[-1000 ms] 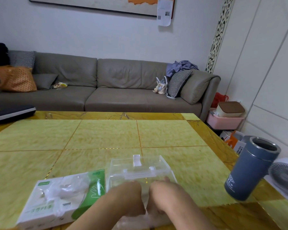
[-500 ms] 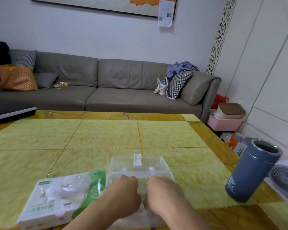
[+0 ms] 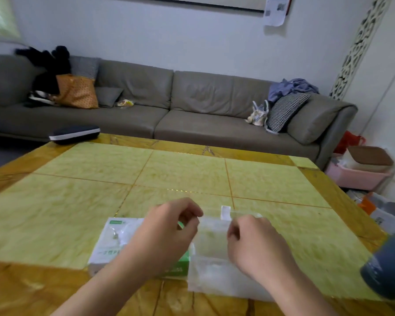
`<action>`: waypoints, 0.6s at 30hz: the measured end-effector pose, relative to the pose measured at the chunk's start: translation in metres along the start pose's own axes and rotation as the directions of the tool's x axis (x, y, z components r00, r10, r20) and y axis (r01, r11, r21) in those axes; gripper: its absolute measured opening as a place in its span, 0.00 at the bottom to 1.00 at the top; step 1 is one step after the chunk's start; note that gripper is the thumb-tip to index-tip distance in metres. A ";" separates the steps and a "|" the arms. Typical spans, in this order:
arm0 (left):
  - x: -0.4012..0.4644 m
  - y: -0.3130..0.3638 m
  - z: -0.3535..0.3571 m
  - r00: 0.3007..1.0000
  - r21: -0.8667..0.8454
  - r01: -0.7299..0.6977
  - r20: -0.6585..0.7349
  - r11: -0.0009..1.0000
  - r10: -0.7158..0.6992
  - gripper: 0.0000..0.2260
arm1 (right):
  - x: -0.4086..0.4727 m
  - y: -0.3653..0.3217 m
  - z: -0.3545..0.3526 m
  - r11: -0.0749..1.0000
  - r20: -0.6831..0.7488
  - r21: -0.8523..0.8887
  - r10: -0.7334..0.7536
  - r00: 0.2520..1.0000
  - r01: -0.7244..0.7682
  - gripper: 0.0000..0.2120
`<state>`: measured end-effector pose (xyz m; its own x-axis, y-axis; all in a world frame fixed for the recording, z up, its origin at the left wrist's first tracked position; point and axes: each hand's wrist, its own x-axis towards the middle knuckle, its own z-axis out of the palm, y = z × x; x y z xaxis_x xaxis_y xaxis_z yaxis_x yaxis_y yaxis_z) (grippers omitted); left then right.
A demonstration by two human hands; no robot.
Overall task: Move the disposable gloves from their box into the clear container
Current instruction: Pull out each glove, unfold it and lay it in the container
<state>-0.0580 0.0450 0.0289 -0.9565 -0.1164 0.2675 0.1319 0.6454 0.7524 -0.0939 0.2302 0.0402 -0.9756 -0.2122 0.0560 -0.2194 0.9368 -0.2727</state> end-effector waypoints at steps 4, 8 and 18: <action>-0.008 -0.038 -0.048 0.988 0.101 0.022 -0.151 0.995 -0.006 0.07 | -0.002 -0.012 -0.003 1.000 -0.130 0.007 -0.028 0.991 0.029 0.10; -0.008 -0.068 -0.071 0.995 0.173 0.088 0.035 0.981 -0.095 0.09 | -0.008 -0.036 0.005 0.972 -0.195 0.002 -0.229 0.954 0.234 0.16; -0.008 -0.077 -0.060 0.998 0.255 0.063 0.001 0.965 -0.065 0.07 | 0.008 -0.080 0.036 0.893 -0.009 0.032 -0.450 0.893 0.450 0.15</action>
<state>-0.0449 -0.0495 0.0047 -0.9632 -0.1576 0.2177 0.0011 0.8077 0.5896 -0.0844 0.1434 0.0274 -0.7728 -0.6080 0.1817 -0.6343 0.7320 -0.2486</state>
